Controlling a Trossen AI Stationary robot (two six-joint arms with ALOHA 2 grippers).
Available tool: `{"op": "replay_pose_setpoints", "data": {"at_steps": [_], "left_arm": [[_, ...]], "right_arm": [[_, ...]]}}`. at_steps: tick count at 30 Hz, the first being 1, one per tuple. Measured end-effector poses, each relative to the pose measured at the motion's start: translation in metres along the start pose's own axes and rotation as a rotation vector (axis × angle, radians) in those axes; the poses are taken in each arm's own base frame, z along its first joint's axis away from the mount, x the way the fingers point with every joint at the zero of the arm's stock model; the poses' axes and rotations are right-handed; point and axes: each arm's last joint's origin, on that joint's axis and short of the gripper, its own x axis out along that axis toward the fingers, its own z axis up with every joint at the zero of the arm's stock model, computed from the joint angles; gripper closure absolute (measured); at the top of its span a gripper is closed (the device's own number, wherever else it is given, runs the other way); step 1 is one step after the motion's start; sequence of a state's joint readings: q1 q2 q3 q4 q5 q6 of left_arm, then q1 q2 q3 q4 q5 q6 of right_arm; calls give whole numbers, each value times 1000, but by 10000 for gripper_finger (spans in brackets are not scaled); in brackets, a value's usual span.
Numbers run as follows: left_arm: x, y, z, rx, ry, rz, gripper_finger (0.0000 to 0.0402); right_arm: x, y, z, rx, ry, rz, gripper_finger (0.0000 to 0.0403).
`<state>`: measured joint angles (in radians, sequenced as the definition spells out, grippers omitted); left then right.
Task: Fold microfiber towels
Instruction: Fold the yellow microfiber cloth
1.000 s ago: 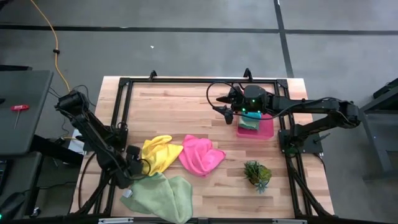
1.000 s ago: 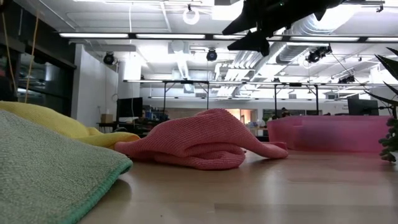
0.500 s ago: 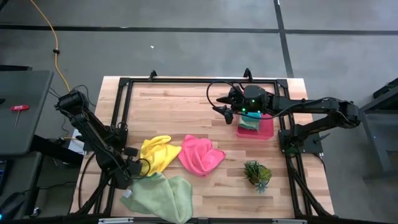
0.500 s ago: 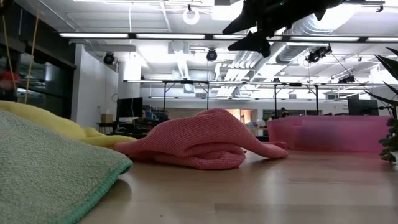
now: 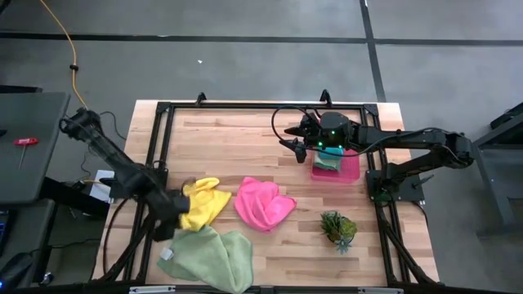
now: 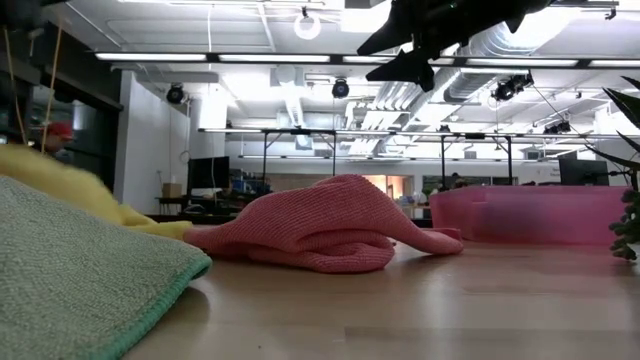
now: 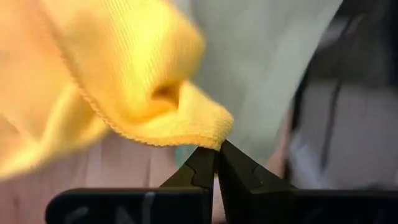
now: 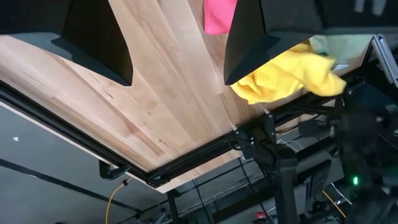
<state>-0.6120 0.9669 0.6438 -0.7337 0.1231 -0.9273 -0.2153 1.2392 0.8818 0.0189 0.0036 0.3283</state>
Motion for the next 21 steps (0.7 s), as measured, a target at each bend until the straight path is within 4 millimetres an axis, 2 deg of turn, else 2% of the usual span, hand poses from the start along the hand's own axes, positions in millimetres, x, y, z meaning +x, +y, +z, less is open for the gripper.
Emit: {"op": "replay_pose_setpoints", "data": {"at_steps": [7,16,21], "left_arm": [[-55,24,42,-130,-424,33,400],[-86,65,99,-206,-837,92,401],[-101,92,122,-285,-1015,106,401]], "right_arm": [[0,0,0,3,0,0,158],[0,0,0,3,-2,-2,158],[0,0,0,8,-5,-12,158]]}}
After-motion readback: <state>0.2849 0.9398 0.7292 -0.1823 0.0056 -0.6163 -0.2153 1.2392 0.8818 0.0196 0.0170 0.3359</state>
